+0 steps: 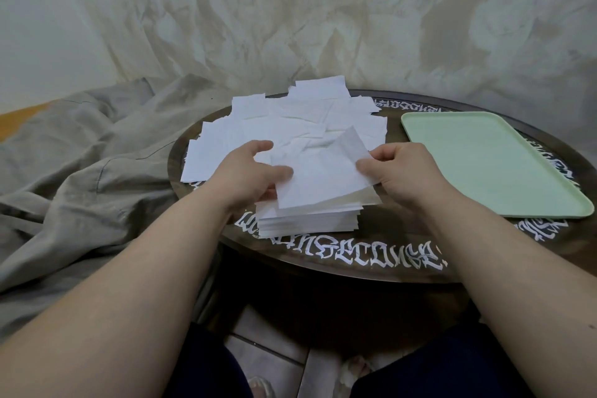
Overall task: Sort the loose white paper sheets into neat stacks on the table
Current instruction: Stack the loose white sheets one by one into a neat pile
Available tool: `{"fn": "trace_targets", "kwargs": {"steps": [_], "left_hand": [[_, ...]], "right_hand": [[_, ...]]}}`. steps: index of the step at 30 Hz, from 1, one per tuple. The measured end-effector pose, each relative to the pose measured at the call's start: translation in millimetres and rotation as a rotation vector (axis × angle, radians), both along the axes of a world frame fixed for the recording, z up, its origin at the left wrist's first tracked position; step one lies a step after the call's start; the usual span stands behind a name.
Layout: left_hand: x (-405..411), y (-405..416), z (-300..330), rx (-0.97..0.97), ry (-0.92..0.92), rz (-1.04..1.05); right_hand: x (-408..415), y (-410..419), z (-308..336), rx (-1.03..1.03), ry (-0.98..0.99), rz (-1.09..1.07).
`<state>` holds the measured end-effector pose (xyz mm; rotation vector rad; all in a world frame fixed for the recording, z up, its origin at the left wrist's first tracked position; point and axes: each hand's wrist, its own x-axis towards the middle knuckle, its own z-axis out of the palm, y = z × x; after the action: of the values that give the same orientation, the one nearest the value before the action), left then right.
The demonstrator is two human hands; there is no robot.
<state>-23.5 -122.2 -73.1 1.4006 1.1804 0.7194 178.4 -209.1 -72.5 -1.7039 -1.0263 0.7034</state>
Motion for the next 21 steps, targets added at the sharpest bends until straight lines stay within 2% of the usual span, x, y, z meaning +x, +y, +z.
{"fn": "trace_targets", "kwargs": {"steps": [5, 8, 17, 21], "left_hand": [[1.7, -0.5, -1.1, 0.187, 0.131, 0.070], [2.7, -1.4, -6.4, 0.216, 0.226, 0.047], [4.0, 3.2, -9.2, 0.287, 0.279, 0.055], [4.6, 5.3, -10.7, 0.397, 0.423, 0.024]], "right_hand": [[5.7, -1.2, -3.6, -0.078, 0.056, 0.001], [9.4, -1.9, -8.0, -0.143, 0.004, 0.032], [13.7, -0.7, -9.7, -0.157, -0.067, 0.023], [13.8, -3.9, -8.6, -0.184, -0.085, 0.050]]}}
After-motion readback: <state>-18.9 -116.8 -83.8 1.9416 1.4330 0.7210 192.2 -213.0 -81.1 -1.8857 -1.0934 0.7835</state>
